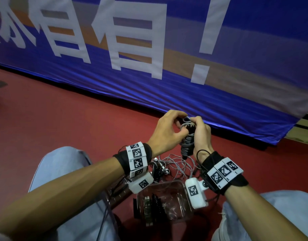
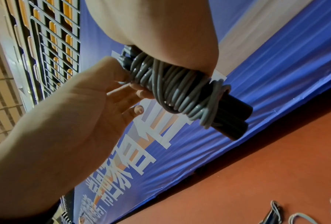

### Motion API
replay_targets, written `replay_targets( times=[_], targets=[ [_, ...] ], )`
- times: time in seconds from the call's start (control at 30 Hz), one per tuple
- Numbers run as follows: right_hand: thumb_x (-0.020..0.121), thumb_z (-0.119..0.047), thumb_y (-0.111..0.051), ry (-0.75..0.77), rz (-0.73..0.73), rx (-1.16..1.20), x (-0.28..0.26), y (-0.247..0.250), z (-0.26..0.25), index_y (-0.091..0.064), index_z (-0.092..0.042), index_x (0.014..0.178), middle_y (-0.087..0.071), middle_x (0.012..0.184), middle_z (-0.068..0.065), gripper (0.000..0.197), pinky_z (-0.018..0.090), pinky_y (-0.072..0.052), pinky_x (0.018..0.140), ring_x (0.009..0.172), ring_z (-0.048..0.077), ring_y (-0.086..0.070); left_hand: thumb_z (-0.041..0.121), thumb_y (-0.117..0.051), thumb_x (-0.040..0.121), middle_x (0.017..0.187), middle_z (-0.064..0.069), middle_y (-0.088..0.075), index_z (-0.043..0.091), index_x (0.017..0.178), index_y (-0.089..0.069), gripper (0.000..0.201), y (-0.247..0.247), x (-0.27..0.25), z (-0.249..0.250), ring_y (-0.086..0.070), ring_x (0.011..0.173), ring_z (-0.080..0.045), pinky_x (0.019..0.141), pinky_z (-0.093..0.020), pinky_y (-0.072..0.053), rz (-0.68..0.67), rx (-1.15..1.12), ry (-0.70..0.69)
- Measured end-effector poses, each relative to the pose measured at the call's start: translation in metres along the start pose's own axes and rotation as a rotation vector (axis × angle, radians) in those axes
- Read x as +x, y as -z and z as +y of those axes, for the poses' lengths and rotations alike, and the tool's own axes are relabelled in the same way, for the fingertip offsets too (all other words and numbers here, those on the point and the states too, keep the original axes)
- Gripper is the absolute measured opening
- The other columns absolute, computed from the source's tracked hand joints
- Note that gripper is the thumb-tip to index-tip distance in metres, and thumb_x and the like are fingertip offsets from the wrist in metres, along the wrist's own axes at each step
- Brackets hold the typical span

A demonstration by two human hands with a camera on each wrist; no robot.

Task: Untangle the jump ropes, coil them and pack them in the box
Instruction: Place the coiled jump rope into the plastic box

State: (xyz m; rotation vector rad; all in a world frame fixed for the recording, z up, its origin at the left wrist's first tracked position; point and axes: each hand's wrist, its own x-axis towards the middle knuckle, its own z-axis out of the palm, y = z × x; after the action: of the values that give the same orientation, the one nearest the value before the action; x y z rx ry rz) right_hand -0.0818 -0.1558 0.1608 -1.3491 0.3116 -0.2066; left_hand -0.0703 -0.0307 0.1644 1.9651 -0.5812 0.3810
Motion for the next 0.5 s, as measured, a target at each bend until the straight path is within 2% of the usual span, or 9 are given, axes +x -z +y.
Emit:
replay_targets(
  times=[0.1,0.17,0.3,0.4,0.5],
  targets=[
    [0.095,-0.022,-0.055,0.04,0.047,-0.069,-0.0019,-0.0005,-0.0037,-0.07,-0.018,0.054,-0.067,0.058,0.001,0.044,0.033,-0.045,0.058,0.053,0.016,-0.057,0.011,-0.069,0.076,0.092,0.008,-0.068,0.015,0.105,-0.07,0.029,0.0004,-0.0016,0.0025,-0.061,0.076,-0.001,0.068,-0.009,-0.041,0.017,-0.014,0.039],
    [0.096,-0.023,-0.053,0.058,0.047,-0.116,-0.0031,-0.0005,-0.004,-0.071,-0.023,0.053,-0.066,0.057,-0.002,0.047,0.03,-0.044,0.053,0.051,0.012,-0.055,0.008,-0.069,0.077,0.083,0.009,-0.069,0.014,0.098,-0.071,0.022,0.0015,-0.0025,0.0044,-0.059,0.07,0.002,0.065,-0.006,-0.039,0.033,-0.032,0.066],
    [0.1,-0.024,-0.052,0.06,-0.021,-0.128,-0.0044,-0.0029,-0.0001,-0.072,-0.016,0.068,-0.07,0.063,0.002,0.039,0.031,-0.049,0.055,0.054,0.015,-0.061,0.009,-0.068,0.078,0.073,0.008,-0.071,0.015,0.086,-0.074,0.011,0.0065,-0.002,0.0038,-0.063,0.069,-0.005,0.064,-0.008,-0.041,0.066,-0.014,0.093],
    [0.104,-0.023,-0.05,0.044,-0.025,-0.107,-0.0024,-0.0038,0.0025,-0.066,-0.012,0.081,-0.068,0.06,-0.001,0.03,0.025,-0.05,0.048,0.05,0.011,-0.062,0.009,-0.068,0.078,0.07,0.006,-0.07,0.015,0.083,-0.074,0.01,0.0074,-0.0024,0.0025,-0.063,0.067,-0.008,0.062,-0.01,-0.044,0.066,-0.035,0.12],
    [0.105,-0.022,-0.05,0.007,-0.039,-0.057,0.0009,-0.0032,0.0034,-0.064,-0.006,0.089,-0.068,0.062,0.007,0.027,0.03,-0.051,0.048,0.05,0.019,-0.063,0.007,-0.069,0.08,0.073,0.003,-0.072,0.014,0.084,-0.075,0.01,0.0063,0.002,-0.0022,-0.063,0.064,-0.007,0.06,-0.012,-0.044,0.046,-0.093,0.163]
  ],
)
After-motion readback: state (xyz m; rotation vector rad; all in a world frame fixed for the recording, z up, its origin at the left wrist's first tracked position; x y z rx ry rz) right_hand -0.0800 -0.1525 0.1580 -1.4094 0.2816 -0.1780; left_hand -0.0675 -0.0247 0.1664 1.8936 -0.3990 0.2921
